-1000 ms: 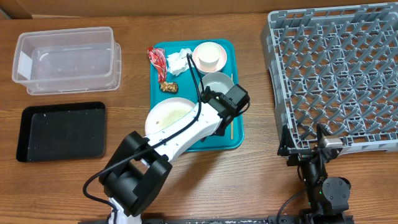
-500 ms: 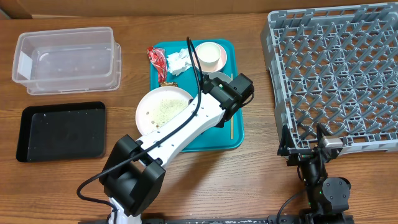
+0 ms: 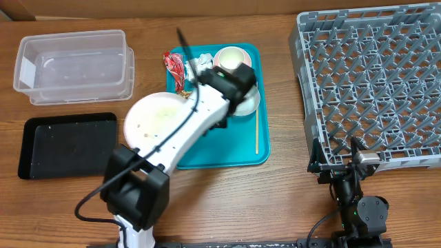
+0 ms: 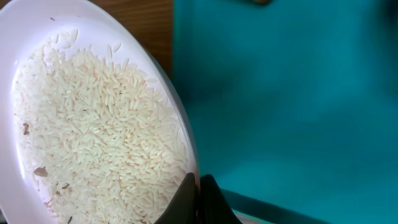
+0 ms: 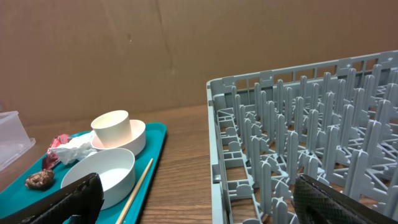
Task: Sort waste into correct bins and load items into the dishwasher
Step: 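Lift the plate and carry it left over the black tray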
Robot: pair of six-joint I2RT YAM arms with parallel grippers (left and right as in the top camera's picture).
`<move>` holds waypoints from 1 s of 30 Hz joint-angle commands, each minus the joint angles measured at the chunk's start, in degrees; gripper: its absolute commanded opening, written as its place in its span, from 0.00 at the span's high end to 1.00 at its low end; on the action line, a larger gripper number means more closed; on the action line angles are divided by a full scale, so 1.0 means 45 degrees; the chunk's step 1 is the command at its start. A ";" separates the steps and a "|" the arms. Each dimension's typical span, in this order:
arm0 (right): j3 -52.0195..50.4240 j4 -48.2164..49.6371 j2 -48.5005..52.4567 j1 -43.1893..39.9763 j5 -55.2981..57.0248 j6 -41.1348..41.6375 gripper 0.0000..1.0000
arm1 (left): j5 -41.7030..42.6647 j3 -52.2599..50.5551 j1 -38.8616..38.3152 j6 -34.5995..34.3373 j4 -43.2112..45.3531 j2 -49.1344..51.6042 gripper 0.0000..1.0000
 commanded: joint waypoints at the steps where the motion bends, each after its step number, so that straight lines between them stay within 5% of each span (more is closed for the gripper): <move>1: -0.0131 0.0102 -0.0044 0.0034 0.0107 -0.0092 0.00 | -0.0452 0.0379 0.0908 -0.0267 -0.0272 -0.0068 0.96; 12: -0.0131 0.0102 -0.0044 0.0039 0.0112 -0.0092 0.00 | 0.0083 0.0379 0.3648 -0.0189 -0.0068 -0.0491 0.96; 30: -0.0131 0.0102 -0.0044 0.0034 0.0112 -0.0092 0.00 | 0.4779 0.0379 0.8330 0.3162 0.1005 -0.2293 0.96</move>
